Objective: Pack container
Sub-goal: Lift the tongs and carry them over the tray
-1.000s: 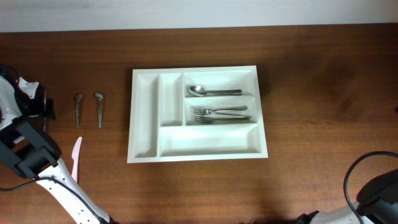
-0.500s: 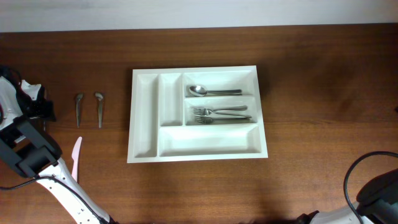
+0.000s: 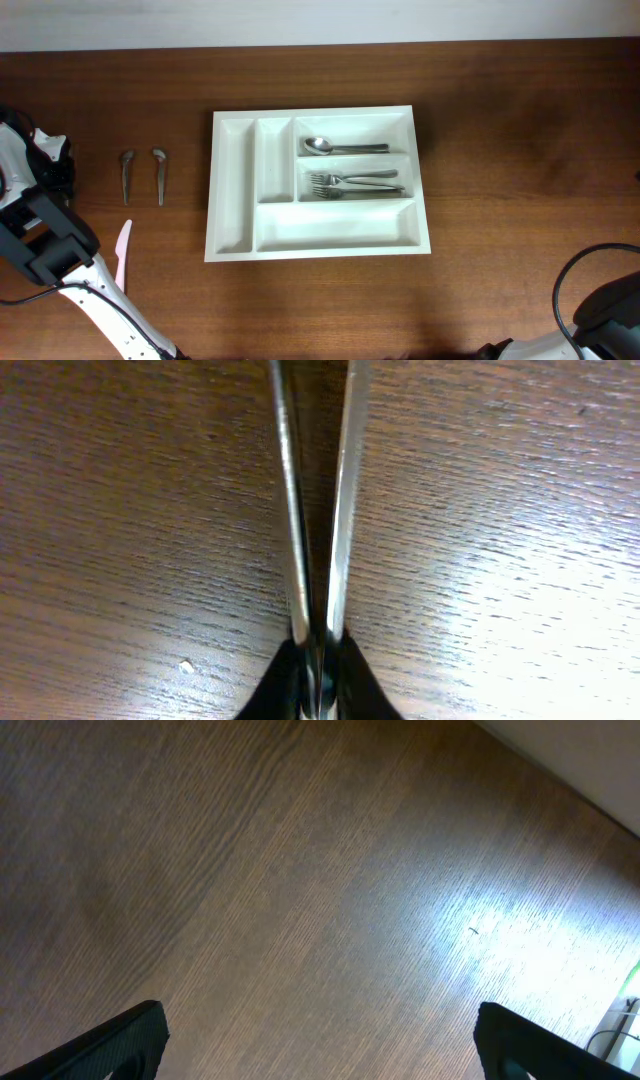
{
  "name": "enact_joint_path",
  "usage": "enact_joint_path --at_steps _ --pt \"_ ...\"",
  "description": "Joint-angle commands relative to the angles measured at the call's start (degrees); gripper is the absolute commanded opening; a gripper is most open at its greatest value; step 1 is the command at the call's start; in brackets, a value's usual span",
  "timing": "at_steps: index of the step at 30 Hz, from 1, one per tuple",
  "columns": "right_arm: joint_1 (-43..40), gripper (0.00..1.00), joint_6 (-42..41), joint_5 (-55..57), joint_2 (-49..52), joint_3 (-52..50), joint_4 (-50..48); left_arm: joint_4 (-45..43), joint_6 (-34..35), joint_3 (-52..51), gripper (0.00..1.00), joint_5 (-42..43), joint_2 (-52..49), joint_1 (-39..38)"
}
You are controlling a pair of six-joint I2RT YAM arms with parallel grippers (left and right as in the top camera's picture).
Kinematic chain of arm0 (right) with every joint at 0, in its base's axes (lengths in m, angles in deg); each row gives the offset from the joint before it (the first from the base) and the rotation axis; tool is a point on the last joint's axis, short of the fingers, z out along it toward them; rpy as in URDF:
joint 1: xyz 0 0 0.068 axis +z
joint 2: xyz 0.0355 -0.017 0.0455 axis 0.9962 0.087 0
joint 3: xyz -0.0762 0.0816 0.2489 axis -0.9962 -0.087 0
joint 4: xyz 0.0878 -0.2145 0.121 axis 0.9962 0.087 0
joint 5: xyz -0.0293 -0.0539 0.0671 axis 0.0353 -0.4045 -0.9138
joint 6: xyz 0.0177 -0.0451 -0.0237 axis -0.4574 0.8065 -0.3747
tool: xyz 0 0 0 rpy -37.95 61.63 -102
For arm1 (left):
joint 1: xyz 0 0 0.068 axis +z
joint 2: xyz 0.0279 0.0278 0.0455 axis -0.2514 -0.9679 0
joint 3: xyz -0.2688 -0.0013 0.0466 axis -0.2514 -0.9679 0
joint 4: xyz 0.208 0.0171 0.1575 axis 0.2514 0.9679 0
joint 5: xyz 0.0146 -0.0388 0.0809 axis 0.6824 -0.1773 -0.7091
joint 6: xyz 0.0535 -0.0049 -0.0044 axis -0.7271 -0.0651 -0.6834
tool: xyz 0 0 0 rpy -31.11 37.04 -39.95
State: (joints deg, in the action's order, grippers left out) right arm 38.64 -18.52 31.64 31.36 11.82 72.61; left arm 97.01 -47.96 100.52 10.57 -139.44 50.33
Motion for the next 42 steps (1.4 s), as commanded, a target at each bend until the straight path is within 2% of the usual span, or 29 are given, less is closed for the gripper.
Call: enact_joint_path --at_steps 1,6,16,21,26,34,42 --pt "-0.15 0.99 -0.22 0.28 0.11 -0.48 -0.13 0.13 0.63 0.74 0.02 -0.24 -2.32 -0.72" --pt "-0.15 0.98 -0.22 0.28 0.09 -0.48 -0.13 3.04 2.23 5.03 0.02 0.02 -2.32 -2.54" --pt "-0.15 0.99 -0.22 0.28 0.11 -0.48 -0.13 15.69 1.9 24.59 0.02 0.46 -2.21 -10.95" --pt "-0.15 0.99 -0.22 0.26 0.11 -0.48 -0.13 19.65 -3.32 31.71 0.02 9.01 -1.25 -15.72" --pt "-0.15 0.99 -0.22 0.28 0.09 -0.48 -0.15 19.65 -5.55 32.17 0.02 14.88 2.27 -20.26" --pt "-0.15 0.99 -0.22 0.28 0.09 -0.48 -0.13 19.65 -7.08 32.15 0.02 14.86 7.54 -31.23" --pt "-0.15 0.99 -0.22 0.28 0.09 -0.48 -0.13 19.65 -7.02 32.15 0.02 15.08 10.95 -46.18"
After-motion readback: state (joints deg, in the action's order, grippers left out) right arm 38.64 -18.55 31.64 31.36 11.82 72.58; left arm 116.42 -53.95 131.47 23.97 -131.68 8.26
